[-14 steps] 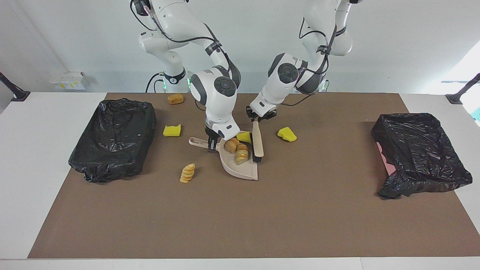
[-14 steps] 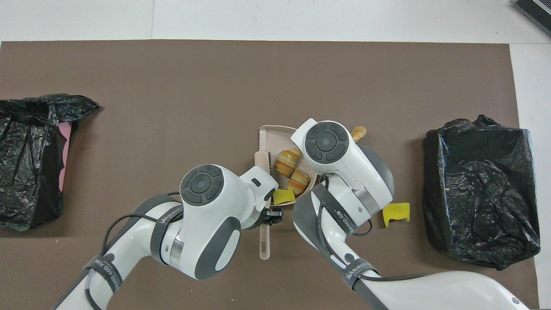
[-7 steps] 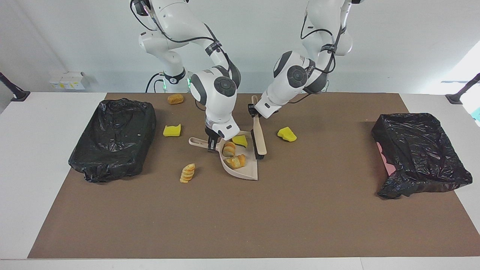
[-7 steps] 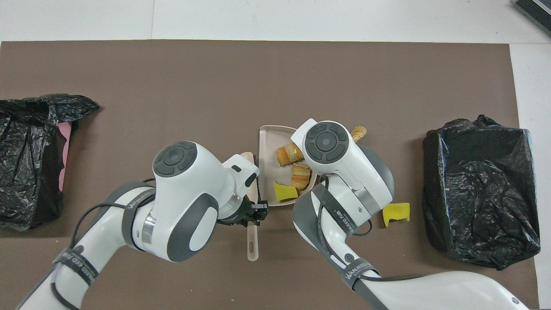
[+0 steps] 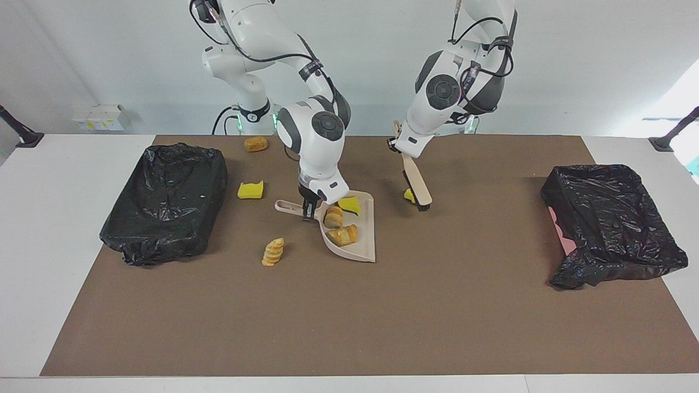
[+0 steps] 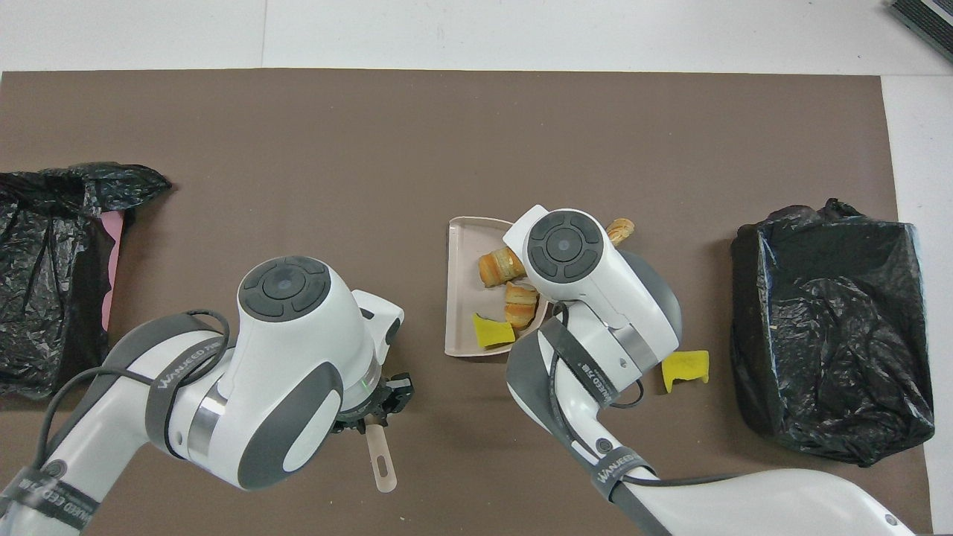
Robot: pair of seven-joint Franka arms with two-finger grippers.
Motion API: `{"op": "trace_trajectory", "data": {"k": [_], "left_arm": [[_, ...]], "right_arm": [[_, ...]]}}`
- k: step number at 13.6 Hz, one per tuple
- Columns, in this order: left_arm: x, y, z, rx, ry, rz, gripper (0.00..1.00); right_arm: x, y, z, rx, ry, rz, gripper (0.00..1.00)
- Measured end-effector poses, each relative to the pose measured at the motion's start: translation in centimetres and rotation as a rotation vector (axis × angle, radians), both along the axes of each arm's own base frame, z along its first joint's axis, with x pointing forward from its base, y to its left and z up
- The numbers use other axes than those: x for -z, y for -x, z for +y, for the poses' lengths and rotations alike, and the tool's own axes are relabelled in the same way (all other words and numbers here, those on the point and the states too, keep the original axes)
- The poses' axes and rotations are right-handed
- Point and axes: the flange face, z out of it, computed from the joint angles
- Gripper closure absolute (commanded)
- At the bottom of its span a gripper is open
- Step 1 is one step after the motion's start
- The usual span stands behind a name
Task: Sweep and dump trash in bin
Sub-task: 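Sweep the brush with the left gripper toward the dustpan held by the right gripper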
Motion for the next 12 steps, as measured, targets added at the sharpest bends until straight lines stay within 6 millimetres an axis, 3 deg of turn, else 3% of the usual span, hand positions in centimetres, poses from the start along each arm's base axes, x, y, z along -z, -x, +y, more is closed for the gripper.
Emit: {"op": "trace_trajectory", "data": {"k": [4,8,10,12], "left_arm": [[1.5,2.5,1.7,-0.183,-0.143,0.015,1.0],[4.6,4.6,3.2,-0.235,-0.143,-0.034,1.0],[6.1,4.6,2.2,-0.237,-0.106,-0.078,1.0],[7.6,4.2,-0.2,-0.221,-0.062,-0.121,1.0]], "right_arm": [[0.0,0.0,0.0,0.0,0.0,0.0,1.0],[0.0,0.0,0.0,0.003,0.0,0.0,1.0],[0.0,0.0,0.0,0.003,0.0,0.0,1.0],[0.0,0.0,0.0,0.003,0.0,0.0,1.0]]}}
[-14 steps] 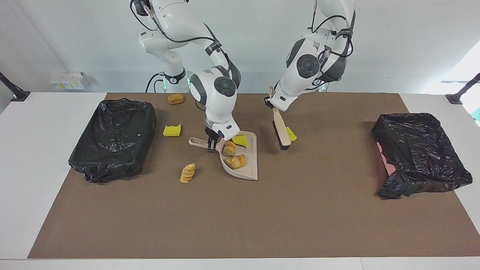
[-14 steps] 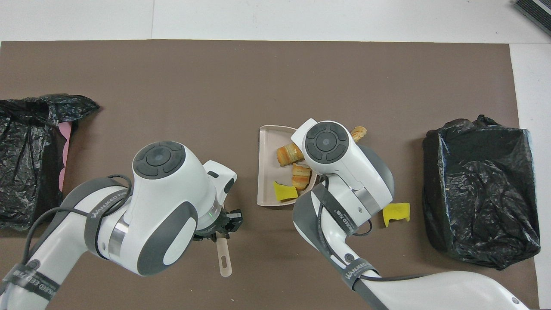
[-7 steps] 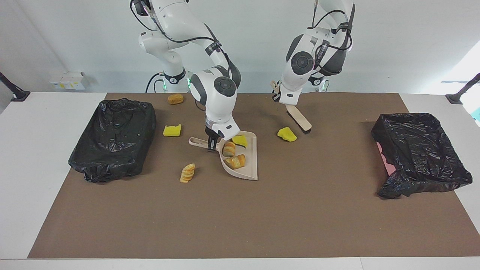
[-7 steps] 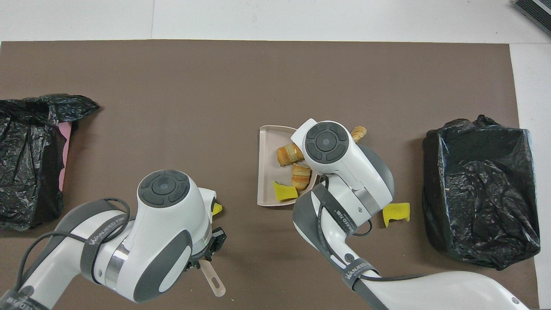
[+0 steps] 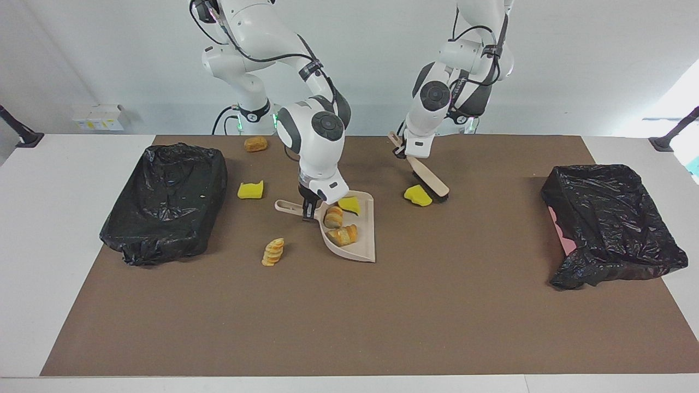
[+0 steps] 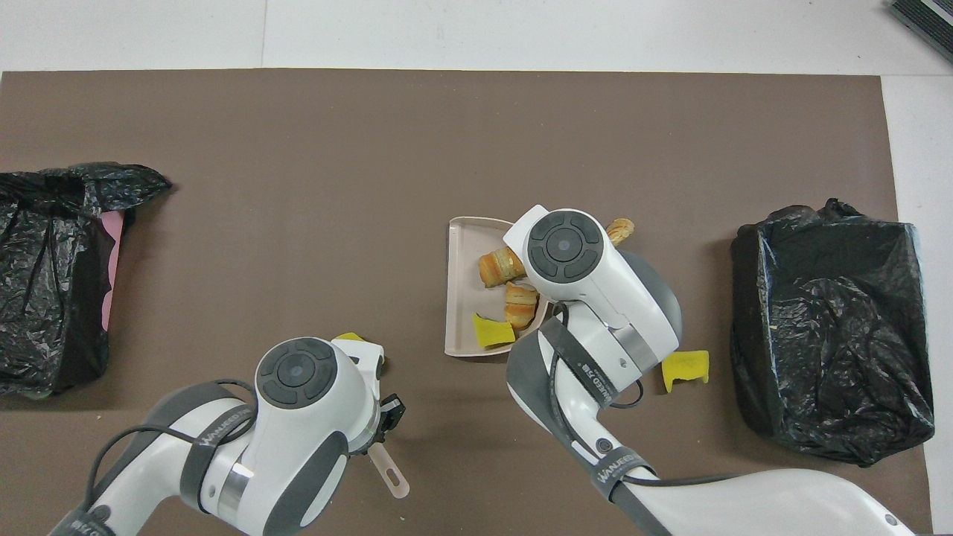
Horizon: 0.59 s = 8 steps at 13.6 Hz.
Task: Sweep and dump trash in bin
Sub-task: 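Sweep the brush with the left gripper toward the dustpan held by the right gripper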
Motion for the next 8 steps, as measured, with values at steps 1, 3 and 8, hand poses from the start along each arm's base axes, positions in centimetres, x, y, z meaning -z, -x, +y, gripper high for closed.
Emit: {"op": "trace_trajectory", "data": {"k": [1,3,8], "left_arm": [[0.3,-0.7,-1.1,0.025,0.019,-0.011,1.0],[0.2,-2.6,-2.8,0.15,0.078,-0.031,1.0],[-0.5,-2.0,-7.8,0.568,0.256,-0.077,1.0]], "right_arm": [[0.0,0.0,0.0,0.0,0.0,0.0,1.0],[0.0,0.0,0.0,0.0,0.0,0.0,1.0],[0.0,0.0,0.0,0.004,0.0,0.0,1.0]]}}
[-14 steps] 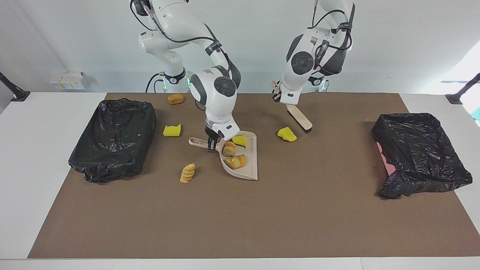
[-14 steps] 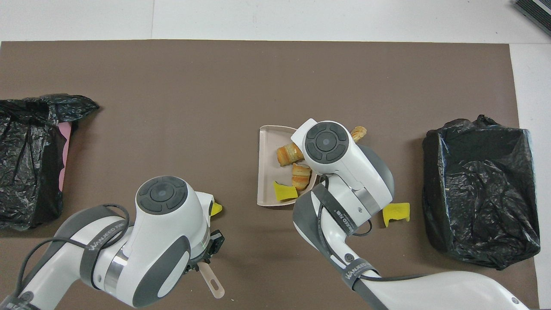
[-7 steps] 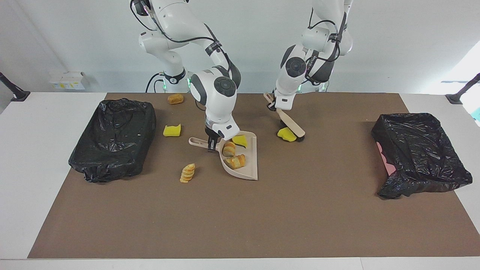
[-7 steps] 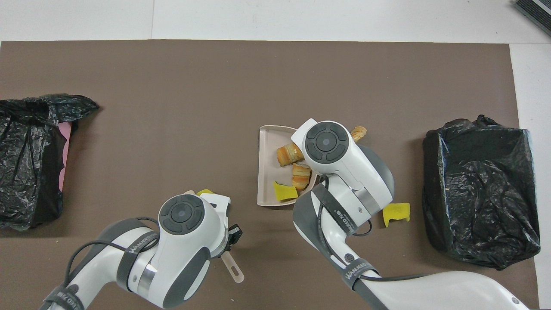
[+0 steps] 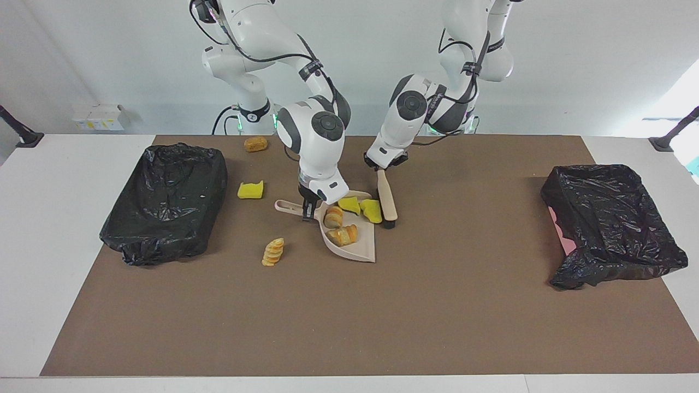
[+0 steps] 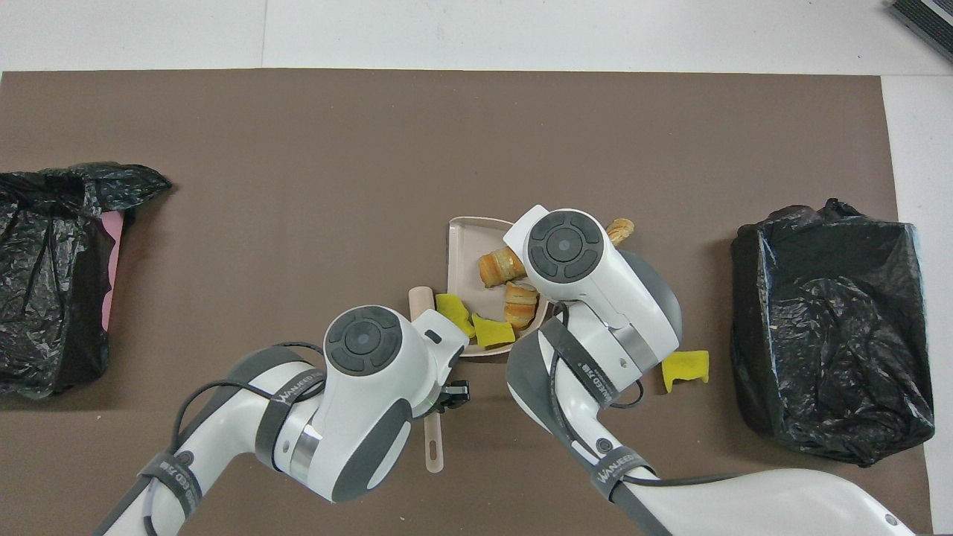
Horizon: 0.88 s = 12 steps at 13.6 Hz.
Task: Sweep and dump trash in bin
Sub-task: 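Sweep the brush with the left gripper toward the dustpan held by the right gripper, then carry the loaded dustpan with the right gripper toward the far trash bag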
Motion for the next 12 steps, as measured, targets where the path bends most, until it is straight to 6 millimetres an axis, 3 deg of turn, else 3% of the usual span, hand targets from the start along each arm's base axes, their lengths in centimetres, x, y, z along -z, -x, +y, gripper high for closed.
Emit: {"op": "trace_trajectory", "data": {"k": [2,5,7,10,12], "left_arm": [[0.2,0.9,-1.9,0.116,0.065,-0.022,1.0],[-0.4,-0.7,-2.1,0.164,0.104,-0.029,1.0],[-0.7,-2.1,-0.3,0.131,0.085,0.012,1.0],[-1.3,-4.9,4.5,0.007,0.026,0.083,1.0],[-1.9,-4.7,5.3,-0.084,-0.052,0.096,1.0]], "right_arm": [[-0.2,-0.1,-0.2,0.011,-0.001,-0.005,1.0],[-1.4,-1.2,-3.1,0.055,-0.003,-0.015,1.0],[-1.7,-1.7,-4.2,0.07,-0.004,-0.017,1.0],[-2.0,-1.8,-4.5,0.072,-0.005,-0.022,1.0],[-2.5,-2.0,-5.1,0.071,-0.008,-0.026,1.0]]}}
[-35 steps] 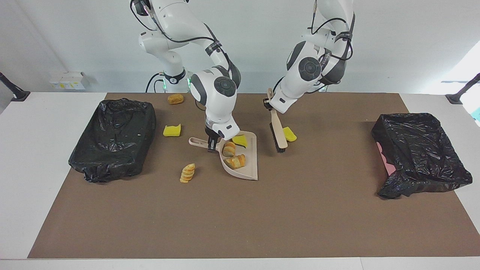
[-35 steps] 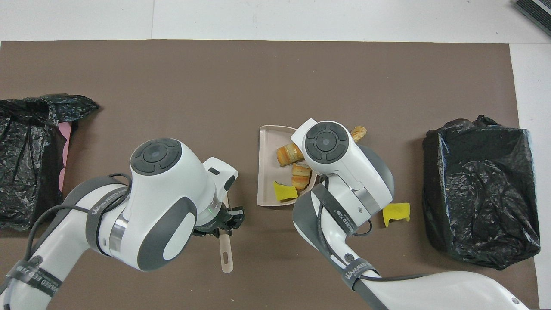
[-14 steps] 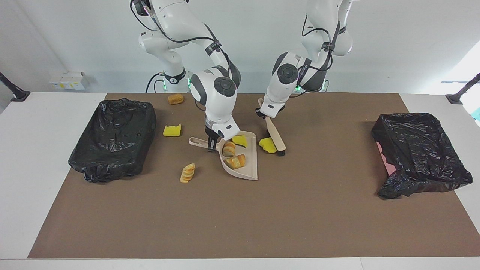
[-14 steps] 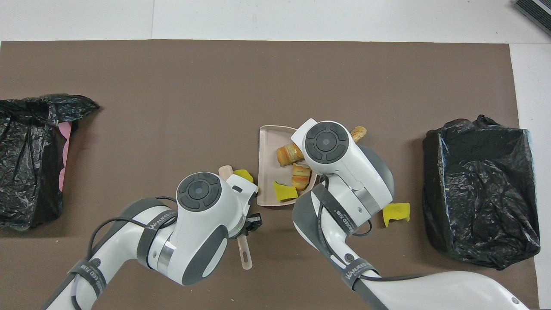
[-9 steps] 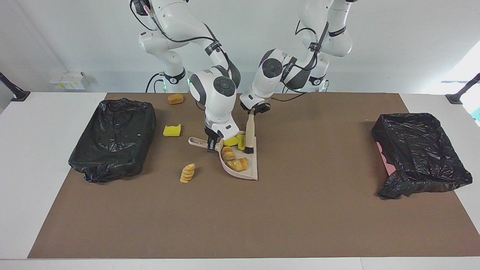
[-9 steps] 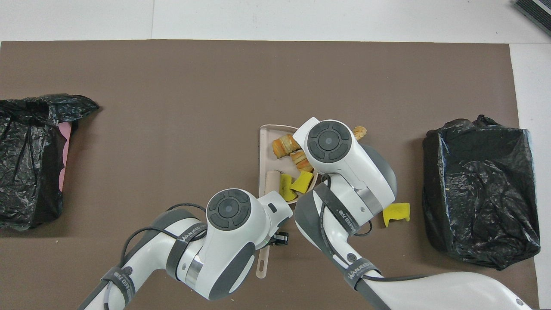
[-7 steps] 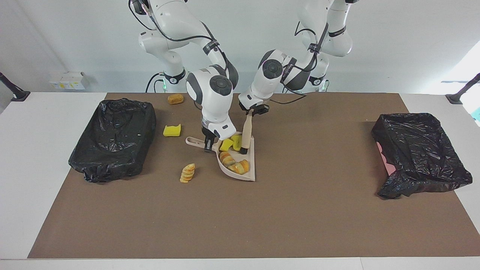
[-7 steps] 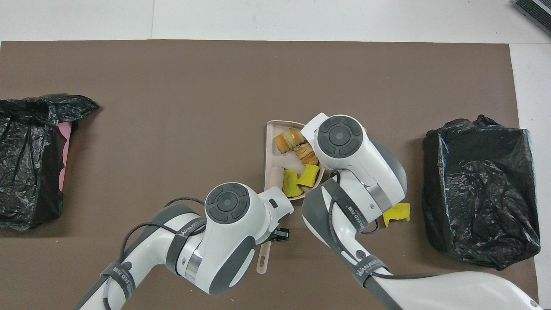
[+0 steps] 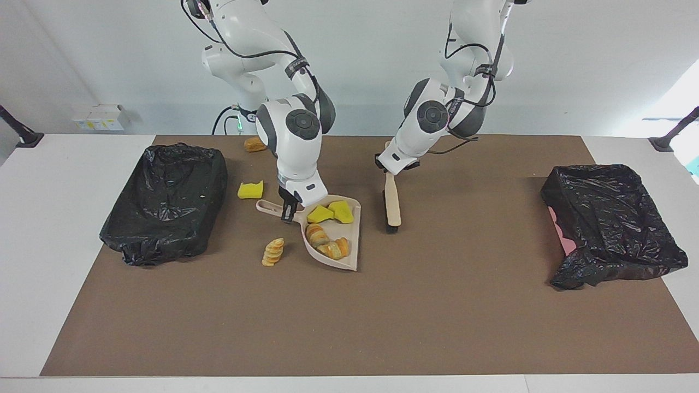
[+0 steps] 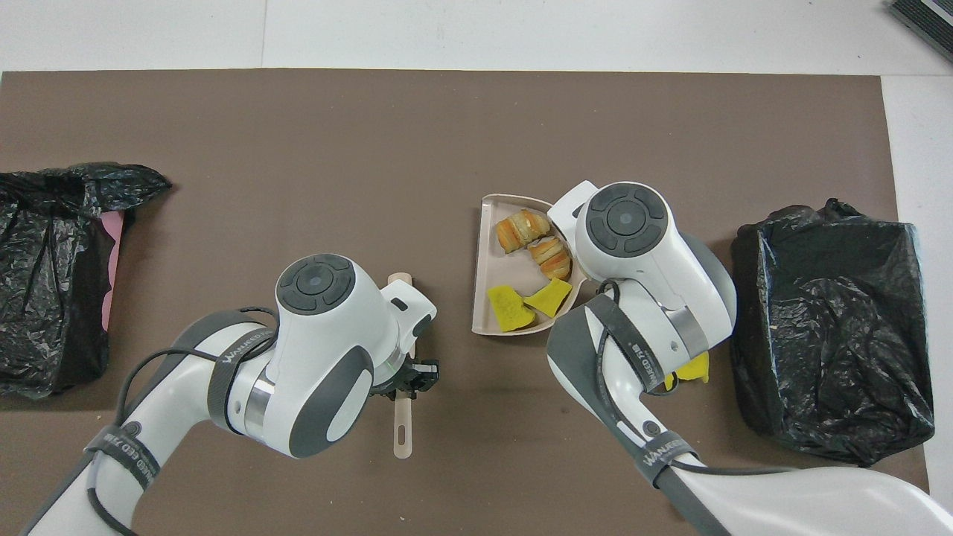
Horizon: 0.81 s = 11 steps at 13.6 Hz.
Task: Sweep and dump trash in bin
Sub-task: 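Carry the loaded dustpan with the right gripper toward the far trash bag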
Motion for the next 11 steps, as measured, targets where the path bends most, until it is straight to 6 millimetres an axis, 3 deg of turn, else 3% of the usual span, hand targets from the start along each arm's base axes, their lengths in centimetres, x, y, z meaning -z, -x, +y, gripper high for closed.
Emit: {"op": "trace_trajectory", "data": {"k": [2,6,9,11], "left_arm": [[-0.6,1.6,-0.9,-0.038,-0.07,0.015,1.0],[-0.5,7.4,-4.3,-0.008,-0.103,-0.02,1.0],[1.0,12.6,-5.5,-0.041,-0.088,-0.11,1.0],[1.5,14.5,-5.2,-0.071,-0.091,-0.134,1.0]], "right_arm": [[-1.4,-0.6,-1.8,0.004,-0.006,-0.016,1.0],[-6.0,-1.8,-9.5,0.004,-0.046,-0.024,1.0],[-9.5,-1.0,-14.4,0.03,-0.039,-0.017,1.0],[-12.3,-0.1,-17.5,0.026,-0.031,-0.014,1.0]]}}
